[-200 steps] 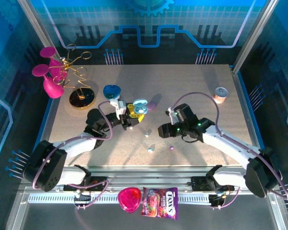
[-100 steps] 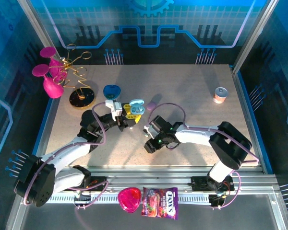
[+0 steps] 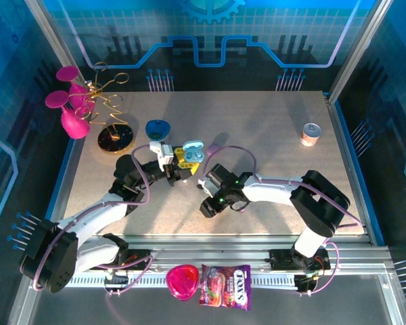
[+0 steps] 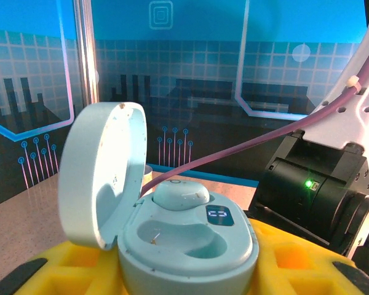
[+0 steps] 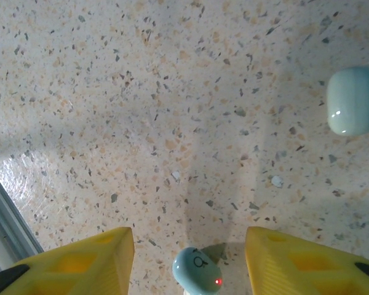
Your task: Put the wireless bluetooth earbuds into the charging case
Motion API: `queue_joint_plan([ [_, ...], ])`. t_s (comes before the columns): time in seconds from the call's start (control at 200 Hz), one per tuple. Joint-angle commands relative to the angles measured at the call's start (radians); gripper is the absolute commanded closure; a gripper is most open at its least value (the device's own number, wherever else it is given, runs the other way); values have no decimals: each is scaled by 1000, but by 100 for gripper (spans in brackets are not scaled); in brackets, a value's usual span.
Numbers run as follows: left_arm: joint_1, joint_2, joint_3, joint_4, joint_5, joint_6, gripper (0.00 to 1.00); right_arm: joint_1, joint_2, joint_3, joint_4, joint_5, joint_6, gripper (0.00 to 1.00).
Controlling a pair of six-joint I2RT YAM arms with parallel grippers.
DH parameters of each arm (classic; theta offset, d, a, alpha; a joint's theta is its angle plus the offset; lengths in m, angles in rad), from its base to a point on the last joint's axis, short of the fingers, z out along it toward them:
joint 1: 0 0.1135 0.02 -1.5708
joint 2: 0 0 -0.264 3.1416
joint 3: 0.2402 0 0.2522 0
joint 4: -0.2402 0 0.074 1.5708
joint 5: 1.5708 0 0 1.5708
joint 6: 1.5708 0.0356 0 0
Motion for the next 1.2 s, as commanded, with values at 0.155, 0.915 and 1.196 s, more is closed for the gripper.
queue_joint_plan([
  [0.155,8,-2,8,11,-6,19,63,21,-14,-30,-35,-24,-6,50],
  [0.915,8,8,8,17,-5,15,63,34,-46,-76,15,-83,28,60],
  [1.196,8,8,0,24,-6,12,63,34,5,-51,7,-49,41,65],
])
